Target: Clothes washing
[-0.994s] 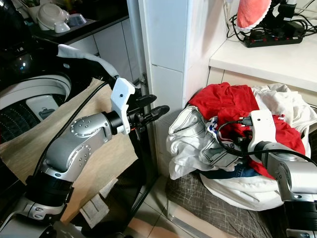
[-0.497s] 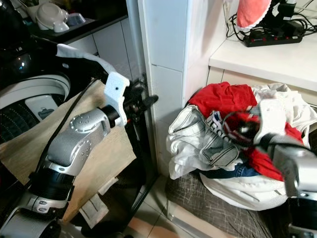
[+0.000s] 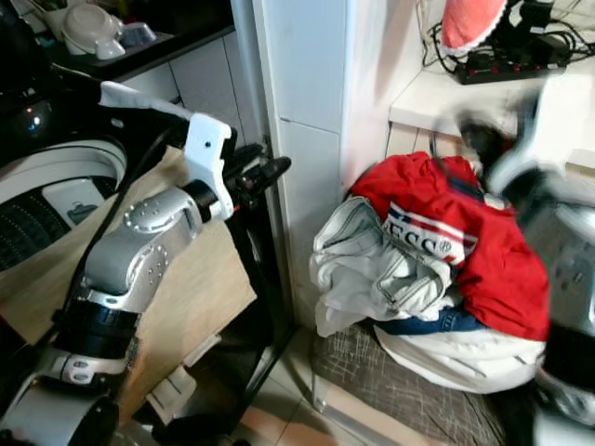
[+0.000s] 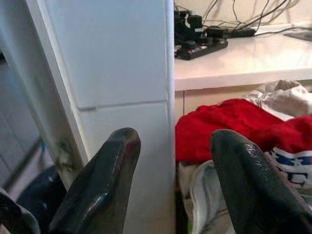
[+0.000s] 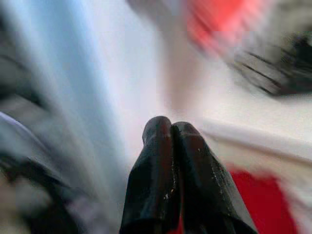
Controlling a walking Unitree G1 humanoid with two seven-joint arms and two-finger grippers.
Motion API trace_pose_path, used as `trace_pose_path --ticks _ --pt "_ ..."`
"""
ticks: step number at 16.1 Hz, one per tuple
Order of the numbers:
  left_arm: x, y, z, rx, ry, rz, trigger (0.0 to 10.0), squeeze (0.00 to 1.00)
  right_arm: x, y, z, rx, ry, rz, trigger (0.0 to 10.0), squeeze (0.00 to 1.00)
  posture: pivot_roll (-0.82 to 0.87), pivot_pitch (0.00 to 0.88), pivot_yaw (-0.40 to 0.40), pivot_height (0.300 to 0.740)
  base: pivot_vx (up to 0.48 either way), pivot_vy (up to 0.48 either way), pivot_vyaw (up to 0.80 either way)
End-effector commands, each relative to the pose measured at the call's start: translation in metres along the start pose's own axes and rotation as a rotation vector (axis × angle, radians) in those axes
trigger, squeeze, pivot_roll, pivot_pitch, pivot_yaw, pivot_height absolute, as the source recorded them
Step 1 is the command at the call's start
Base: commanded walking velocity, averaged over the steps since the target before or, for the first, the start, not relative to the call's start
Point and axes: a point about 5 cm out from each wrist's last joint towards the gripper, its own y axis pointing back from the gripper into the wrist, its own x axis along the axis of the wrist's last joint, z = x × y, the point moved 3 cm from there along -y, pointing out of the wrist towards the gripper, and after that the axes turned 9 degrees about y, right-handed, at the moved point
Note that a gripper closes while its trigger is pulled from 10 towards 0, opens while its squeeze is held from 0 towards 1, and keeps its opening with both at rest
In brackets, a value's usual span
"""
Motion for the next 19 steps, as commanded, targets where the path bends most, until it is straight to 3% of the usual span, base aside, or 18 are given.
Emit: trace_pose_path --ticks 1,3,5,6,7,8,10,16,17,18,19 --pt "0.026 0.001 0.004 -0.033 -0.024 0.088 10.0 1.00 0.029 -0.004 -0.026 0.140 -0.036 0.102 0.0 0.00 -0.08 0.000 0.092 0.740 0.000 0.000 0.00" --pt "0.036 0.002 0.013 -0.087 0.013 0.123 10.0 1.00 0.035 -0.009 -0.043 0.236 -0.014 0.089 0.0 0.00 -0.08 0.000 0.088 0.740 0.000 0.000 0.00" --pt "0.028 0.004 0.009 -0.070 -0.025 0.087 10.0 1.00 -0.001 -0.007 -0.029 0.154 0.206 -0.118 0.0 0.00 -0.07 0.000 0.076 0.740 0.000 0.000 0.00" --pt "0.022 0.008 0.006 -0.071 -0.012 0.071 10.0 1.00 -0.032 -0.001 -0.006 0.020 0.340 -0.269 10.0 0.00 -0.07 0.000 0.075 0.740 0.000 0.000 0.00" --pt "0.017 0.010 0.005 -0.081 0.001 0.058 10.0 1.00 -0.055 0.007 0.008 -0.037 0.447 -0.384 10.0 1.00 -0.07 0.000 0.077 0.740 0.000 0.000 0.00" --pt "0.010 0.013 0.005 -0.096 0.016 0.034 10.0 1.00 -0.073 0.012 0.010 -0.029 0.395 -0.439 10.0 1.00 -0.07 0.000 0.079 0.740 0.000 0.000 0.00" --pt "0.000 0.018 0.006 -0.128 0.027 -0.015 10.0 1.00 -0.088 0.019 0.015 -0.032 0.333 -0.488 10.0 1.00 -0.07 0.000 0.080 0.740 0.000 0.000 0.00" --pt "-0.012 0.022 0.016 -0.184 -0.001 -0.082 10.0 1.00 -0.106 0.017 0.024 0.052 0.404 -0.553 10.0 1.00 -0.07 0.000 0.079 0.740 0.000 0.000 0.00" --pt "-0.016 0.022 0.013 -0.167 -0.009 -0.100 10.0 0.43 -0.116 0.019 0.026 0.089 0.448 -0.619 10.0 1.00 -0.06 0.000 0.079 0.740 0.000 0.000 0.00" --pt "-0.017 0.024 0.013 -0.168 -0.019 -0.106 10.0 0.00 -0.126 0.024 0.031 0.101 0.511 -0.692 10.0 0.00 -0.06 0.000 0.079 0.740 0.000 0.000 0.00" --pt "-0.018 0.026 0.016 -0.189 -0.016 -0.116 10.0 0.00 -0.136 0.028 0.037 0.102 0.517 -0.749 10.0 0.00 -0.06 0.000 0.079 0.740 0.000 0.000 0.00"
